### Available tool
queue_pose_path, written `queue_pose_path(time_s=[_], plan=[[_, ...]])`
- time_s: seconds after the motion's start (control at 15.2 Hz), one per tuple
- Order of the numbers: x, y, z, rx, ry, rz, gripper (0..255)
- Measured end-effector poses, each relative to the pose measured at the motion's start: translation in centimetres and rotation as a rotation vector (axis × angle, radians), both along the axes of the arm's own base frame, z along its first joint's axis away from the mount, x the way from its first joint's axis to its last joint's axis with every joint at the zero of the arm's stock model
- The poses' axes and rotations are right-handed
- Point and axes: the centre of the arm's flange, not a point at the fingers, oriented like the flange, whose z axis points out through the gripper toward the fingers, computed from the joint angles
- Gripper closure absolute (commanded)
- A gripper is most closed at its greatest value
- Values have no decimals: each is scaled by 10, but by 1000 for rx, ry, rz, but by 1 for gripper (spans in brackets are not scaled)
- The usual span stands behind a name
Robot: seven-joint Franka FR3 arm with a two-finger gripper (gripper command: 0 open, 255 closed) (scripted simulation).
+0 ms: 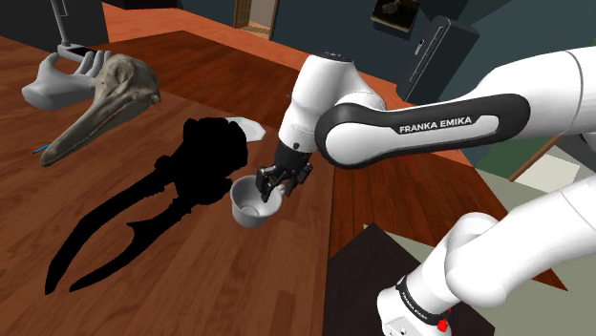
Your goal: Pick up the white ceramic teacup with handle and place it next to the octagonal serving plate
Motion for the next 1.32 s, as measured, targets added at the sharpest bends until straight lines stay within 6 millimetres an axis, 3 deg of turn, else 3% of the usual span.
queue_pose_path(time_s=[1.19, 1.32], plan=[[-1, -1, 93, 0, 0, 0, 255], [9, -15, 97, 0, 0, -1, 255]])
